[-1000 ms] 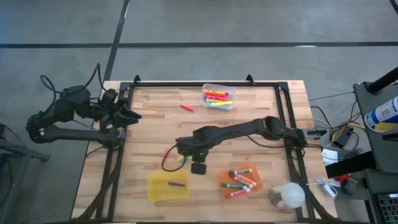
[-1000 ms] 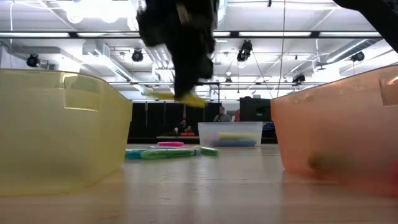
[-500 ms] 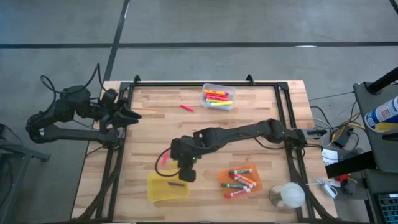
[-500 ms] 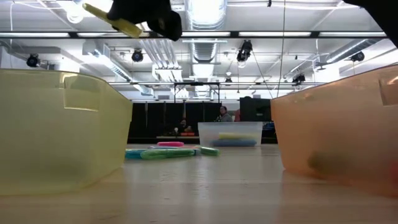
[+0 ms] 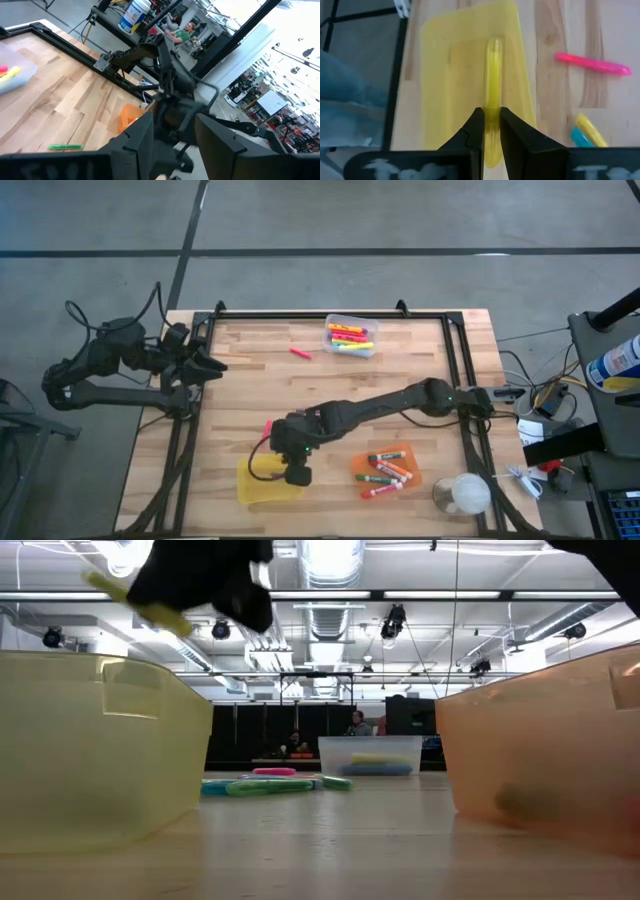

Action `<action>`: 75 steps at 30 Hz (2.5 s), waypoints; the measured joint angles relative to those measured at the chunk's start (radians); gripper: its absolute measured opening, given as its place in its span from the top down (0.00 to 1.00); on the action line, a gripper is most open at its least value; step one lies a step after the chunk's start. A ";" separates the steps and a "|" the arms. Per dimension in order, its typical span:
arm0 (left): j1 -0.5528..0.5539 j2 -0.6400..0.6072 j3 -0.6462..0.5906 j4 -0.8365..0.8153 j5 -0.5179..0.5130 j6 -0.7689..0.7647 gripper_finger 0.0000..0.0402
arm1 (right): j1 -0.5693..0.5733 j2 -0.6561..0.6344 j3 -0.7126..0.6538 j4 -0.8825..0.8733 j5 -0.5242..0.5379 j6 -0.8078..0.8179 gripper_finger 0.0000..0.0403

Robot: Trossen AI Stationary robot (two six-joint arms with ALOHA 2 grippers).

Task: Pick & Place Markers
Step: Put the right yellow pen into the yellow bin, then put the top green pen into the yellow bin

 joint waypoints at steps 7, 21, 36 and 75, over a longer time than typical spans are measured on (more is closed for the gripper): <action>0.000 0.005 0.000 0.000 0.000 0.001 0.65 | 0.007 0.063 -0.001 0.013 -0.079 -0.004 0.92; 0.000 0.004 0.000 -0.029 0.000 0.002 0.65 | 0.006 0.079 0.000 0.021 -0.052 0.000 0.71; 0.000 0.004 0.000 -0.052 0.000 -0.014 0.65 | -0.063 -0.010 0.001 -0.090 -0.013 0.197 0.63; 0.000 0.005 0.000 -0.051 0.000 -0.090 0.65 | -0.268 -0.023 -0.313 -0.336 0.042 0.466 0.73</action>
